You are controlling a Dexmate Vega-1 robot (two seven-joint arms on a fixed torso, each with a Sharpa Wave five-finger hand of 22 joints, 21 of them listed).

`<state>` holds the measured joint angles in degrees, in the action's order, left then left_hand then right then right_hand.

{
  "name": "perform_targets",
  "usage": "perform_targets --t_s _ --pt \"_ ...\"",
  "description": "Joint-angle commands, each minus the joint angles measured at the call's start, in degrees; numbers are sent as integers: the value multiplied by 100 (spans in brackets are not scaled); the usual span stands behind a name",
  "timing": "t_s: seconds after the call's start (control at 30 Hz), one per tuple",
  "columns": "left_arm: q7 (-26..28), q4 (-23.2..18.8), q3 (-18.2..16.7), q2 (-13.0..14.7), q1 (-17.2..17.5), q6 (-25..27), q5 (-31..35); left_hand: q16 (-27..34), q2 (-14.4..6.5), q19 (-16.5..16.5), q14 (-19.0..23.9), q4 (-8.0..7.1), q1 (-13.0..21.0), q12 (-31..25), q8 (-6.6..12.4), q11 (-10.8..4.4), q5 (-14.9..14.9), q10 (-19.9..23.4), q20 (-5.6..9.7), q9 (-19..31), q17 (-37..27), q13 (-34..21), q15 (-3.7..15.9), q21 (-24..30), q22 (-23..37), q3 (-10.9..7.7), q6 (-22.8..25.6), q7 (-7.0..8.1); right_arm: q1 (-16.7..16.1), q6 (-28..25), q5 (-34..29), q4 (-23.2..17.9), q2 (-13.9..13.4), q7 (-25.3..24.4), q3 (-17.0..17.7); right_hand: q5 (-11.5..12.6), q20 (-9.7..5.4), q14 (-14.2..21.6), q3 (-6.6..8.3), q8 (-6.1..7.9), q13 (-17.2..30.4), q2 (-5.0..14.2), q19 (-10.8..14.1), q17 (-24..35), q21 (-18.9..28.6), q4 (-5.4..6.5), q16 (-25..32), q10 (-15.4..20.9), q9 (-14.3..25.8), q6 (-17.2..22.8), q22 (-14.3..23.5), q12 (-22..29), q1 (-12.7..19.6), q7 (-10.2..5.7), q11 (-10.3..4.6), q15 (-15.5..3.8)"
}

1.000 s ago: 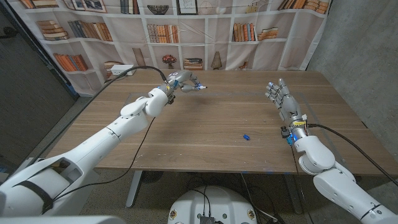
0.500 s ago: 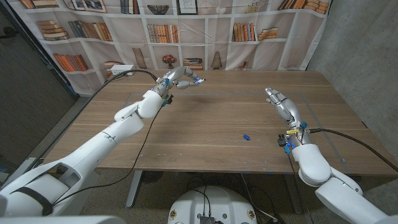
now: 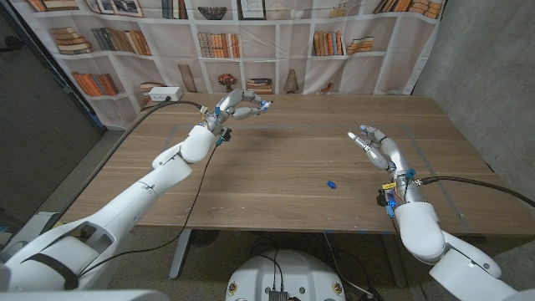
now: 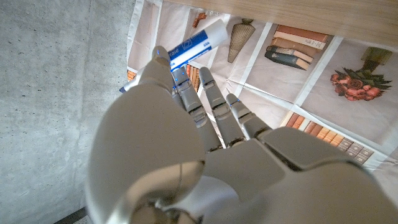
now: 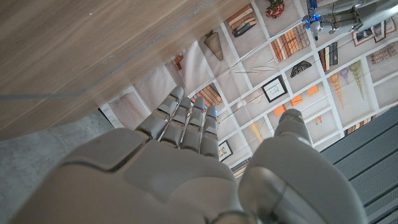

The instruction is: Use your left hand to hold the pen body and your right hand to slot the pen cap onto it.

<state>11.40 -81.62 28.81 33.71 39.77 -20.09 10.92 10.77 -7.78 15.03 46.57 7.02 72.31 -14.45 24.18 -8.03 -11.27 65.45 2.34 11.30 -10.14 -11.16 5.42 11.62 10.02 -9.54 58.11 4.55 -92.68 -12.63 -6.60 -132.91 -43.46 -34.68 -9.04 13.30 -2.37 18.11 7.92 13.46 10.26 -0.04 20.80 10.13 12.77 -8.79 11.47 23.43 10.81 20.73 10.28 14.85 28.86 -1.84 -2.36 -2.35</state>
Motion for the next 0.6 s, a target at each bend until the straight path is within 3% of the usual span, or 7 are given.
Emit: perform_targets --t_s 0.03,0.07,0.27,0.6 --pt "-29 218 26 -141 -163 -229 -85 -35 15 3 20 -209 28 -15 26 -124 -11 183 632 22 -3 -819 684 -24 6 -254 370 -416 -95 -1593 -1000 -696 -291 -173 -341 13 -185 234 1 57 16 -50 174 3 38 -43 41 270 31 243 12 70 162 -72 -89 -170" --pt "-33 229 30 -148 -177 -237 -83 -35 16 9 19 -211 26 -18 36 -129 -10 191 635 29 -3 -825 684 -22 6 -258 382 -411 -78 -1730 -1069 -752 -325 -153 -386 22 -188 248 7 42 15 -64 188 1 32 -51 29 284 33 233 12 63 208 -112 -148 -171" --pt "42 150 -2 -174 -171 -133 -38 -39 27 -56 -2 -215 24 -21 40 -128 -4 207 615 19 -2 -846 684 -45 5 -274 397 -412 76 -2499 -1462 -1022 -525 -33 -706 35 -152 264 32 9 15 -68 206 -1 20 -67 6 287 35 202 12 44 311 -207 -130 -169" --pt "-56 172 -18 -144 -186 -181 -122 -33 59 -72 9 -211 30 -25 46 -114 6 238 660 -5 2 -877 681 -43 2 -308 444 -440 726 -3754 -2089 -1274 -862 430 -1633 70 -146 484 110 23 14 -105 354 -6 26 -109 17 513 39 371 12 74 660 -234 -196 -248"
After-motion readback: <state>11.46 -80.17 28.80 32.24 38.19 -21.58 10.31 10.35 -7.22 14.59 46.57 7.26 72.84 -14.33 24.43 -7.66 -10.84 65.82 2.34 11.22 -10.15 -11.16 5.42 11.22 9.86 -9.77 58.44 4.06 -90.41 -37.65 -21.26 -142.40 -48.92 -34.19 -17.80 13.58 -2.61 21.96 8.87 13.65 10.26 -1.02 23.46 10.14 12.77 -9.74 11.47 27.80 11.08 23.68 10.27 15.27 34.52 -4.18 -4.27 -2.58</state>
